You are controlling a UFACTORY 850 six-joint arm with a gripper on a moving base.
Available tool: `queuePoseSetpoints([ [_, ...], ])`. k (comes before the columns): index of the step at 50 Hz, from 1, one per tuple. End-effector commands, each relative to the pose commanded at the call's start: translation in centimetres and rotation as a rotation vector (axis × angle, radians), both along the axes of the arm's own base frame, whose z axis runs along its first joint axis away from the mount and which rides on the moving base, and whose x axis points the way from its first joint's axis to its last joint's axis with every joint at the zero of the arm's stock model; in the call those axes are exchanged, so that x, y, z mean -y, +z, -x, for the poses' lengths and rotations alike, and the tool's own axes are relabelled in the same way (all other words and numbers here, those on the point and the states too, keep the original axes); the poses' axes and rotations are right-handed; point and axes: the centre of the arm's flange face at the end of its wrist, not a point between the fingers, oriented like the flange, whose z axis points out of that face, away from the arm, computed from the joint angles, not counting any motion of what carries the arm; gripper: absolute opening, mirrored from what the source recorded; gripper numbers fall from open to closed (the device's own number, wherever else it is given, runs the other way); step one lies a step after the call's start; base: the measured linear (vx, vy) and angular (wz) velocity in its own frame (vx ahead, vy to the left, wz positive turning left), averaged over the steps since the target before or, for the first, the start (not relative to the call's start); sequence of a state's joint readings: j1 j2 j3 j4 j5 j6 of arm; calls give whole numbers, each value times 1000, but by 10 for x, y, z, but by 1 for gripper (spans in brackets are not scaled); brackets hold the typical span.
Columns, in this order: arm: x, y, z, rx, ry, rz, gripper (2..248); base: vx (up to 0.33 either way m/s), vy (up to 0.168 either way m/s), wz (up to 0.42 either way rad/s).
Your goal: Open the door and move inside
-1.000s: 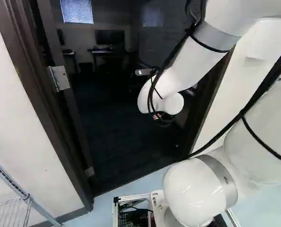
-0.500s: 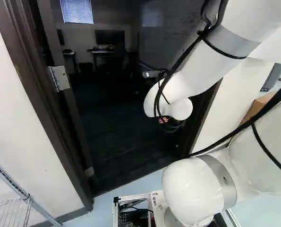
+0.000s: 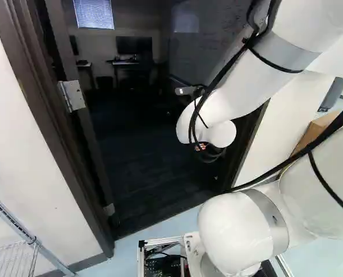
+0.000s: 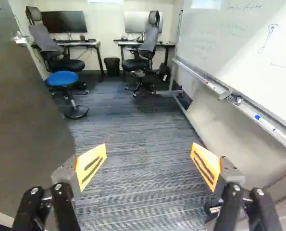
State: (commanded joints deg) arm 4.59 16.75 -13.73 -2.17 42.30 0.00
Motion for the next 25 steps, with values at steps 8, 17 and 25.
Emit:
queuePoseSetpoints([
  [8,0,0,0,0,0,0,247,0,0,0],
  [17,0,0,0,0,0,0,247,2,2,-4],
  [25,0,0,0,0,0,0,247,79,23,-74],
])
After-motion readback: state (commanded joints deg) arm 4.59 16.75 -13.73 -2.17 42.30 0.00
